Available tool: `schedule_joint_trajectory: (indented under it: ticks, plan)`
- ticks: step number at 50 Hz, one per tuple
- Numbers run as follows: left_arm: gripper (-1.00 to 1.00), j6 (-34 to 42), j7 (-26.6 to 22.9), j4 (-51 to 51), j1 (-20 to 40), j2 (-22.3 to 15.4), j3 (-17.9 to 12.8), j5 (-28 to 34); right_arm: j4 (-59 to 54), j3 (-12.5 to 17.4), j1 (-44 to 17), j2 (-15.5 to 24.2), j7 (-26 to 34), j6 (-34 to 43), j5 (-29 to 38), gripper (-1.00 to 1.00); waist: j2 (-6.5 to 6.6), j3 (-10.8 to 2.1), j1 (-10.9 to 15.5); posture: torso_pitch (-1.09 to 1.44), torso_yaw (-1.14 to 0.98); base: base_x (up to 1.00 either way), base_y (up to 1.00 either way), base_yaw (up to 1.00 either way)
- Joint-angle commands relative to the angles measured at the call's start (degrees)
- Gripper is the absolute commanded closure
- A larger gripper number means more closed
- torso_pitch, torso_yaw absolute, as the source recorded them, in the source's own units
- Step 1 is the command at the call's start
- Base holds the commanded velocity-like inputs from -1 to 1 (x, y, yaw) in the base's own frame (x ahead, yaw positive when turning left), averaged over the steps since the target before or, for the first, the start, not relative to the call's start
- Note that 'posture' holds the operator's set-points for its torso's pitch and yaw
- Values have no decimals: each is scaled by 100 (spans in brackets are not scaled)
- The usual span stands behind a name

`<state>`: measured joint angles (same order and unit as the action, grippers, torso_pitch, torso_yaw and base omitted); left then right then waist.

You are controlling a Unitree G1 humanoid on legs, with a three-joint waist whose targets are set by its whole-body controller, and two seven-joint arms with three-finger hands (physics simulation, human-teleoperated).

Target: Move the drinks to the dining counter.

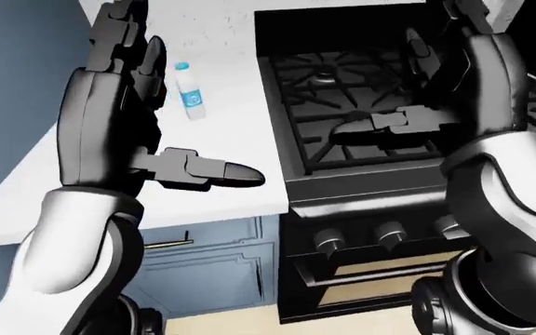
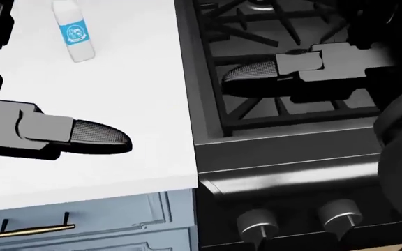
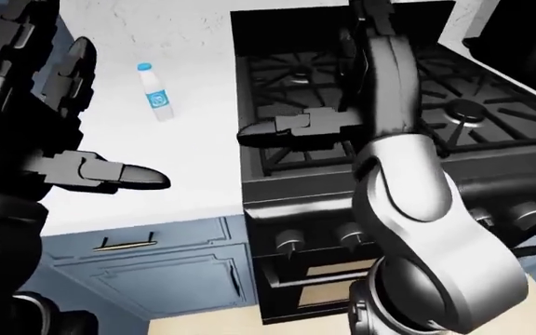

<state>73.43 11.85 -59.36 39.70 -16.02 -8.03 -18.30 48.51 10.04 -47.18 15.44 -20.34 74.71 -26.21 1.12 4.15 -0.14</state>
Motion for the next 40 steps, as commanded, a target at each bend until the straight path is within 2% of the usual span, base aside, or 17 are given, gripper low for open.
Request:
schedule_joint_trajectory:
  ticks: [1, 2, 5, 11, 13, 16, 22, 23, 25, 26, 27, 28, 31, 32, 33, 36, 40]
  plan:
    - [-100, -112, 26, -64, 129, -48, -71, 65, 105, 0, -146, 0, 106, -127, 84, -100, 60, -293, -26, 0, 0, 9, 0, 0]
    - [-100, -107, 35, -64, 140, -48, -87, 52, 106, -11, -145, -6, 141, -128, 127, -100, -67, -178, 1, 0, 0, 15, 0, 0]
    - [-100, -109, 53, -64, 140, -53, -88, 38, 103, -22, -108, -41, 254, -163, 247, -100, -63, -101, 14, 0, 0, 30, 0, 0]
    - [-100, -89, -11, -64, 165, -29, -99, 106, 78, -20, -94, -96, 430, -208, 432, -100, -290, 11, 92, 0, 0, 42, 0, 0]
    - [-100, -94, 7, -64, 167, -46, -142, 53, 92, -10, -115, -104, 462, -180, 474, -100, -225, -15, 76, 0, 0, 45, 0, 0]
    - [-100, -133, 75, -64, 122, -118, -260, -126, 121, 4, -131, -118, 500, -137, 531, -100, -334, -159, 116, 0, 0, 45, 0, 0]
    - [-100, -161, 445, -64, 118, -316, -360, -653, 144, -18, -169, -156, 550, -92, 632, -100, -130, -150, 10, 0, 0, 45, 0, 0]
    - [-100, -170, 517, -64, 115, -354, -384, -758, 147, -18, -174, -163, 560, -85, 646, -100, -39, -178, -14, 0, 0, 45, 0, 0]
    - [-100, -208, 668, -64, 86, -449, -443, -988, 166, -8, -196, -172, 579, -70, 666, -100, 275, -252, -26, 0, 0, 36, 6, 0]
    - [-100, -226, 752, -64, 73, -495, -467, -1108, 173, -6, -200, -180, 584, -60, 675, -100, 122, -208, 19, 0, 0, 18, 5, 0]
    - [-100, -273, 829, -64, 29, -558, -510, -1238, 197, 1, -213, -195, 581, -33, 679, -100, 278, -33, -33, 0, 0, 0, 0, 0]
    - [-100, -301, 917, -64, 5, -614, -542, -1372, 209, 4, -224, -202, 582, -12, 683, -100, 322, -49, 11, 0, 0, 0, 0, 0]
    - [-100, -435, 1158, -64, -150, -800, -620, -1724, 251, 11, -293, -227, 567, 75, 692, -100, 179, 14, -43, 0, 0, 0, 0, 0]
    - [-100, -462, 1192, -64, -182, -825, -617, -1761, 246, 20, -295, -222, 573, 65, 700, -100, 126, -95, 18, 0, 0, 0, 0, 0]
    - [-100, -460, 1201, -64, -193, -828, -621, -1766, 253, 20, -295, -219, 577, 67, 704, -100, 101, -74, -10, 0, 0, 0, 0, 0]
    - [-100, -523, 1166, -64, -312, -828, -612, -1685, 294, 55, -325, -212, 589, 124, 693, -100, -171, -96, 32, 0, 0, 0, 0, 0]
    - [-100, -529, 1129, -64, -352, -833, -660, -1660, 313, 21, -313, -173, 604, 136, 711, -100, -119, -150, 69, 0, 0, 0, 0, 0]
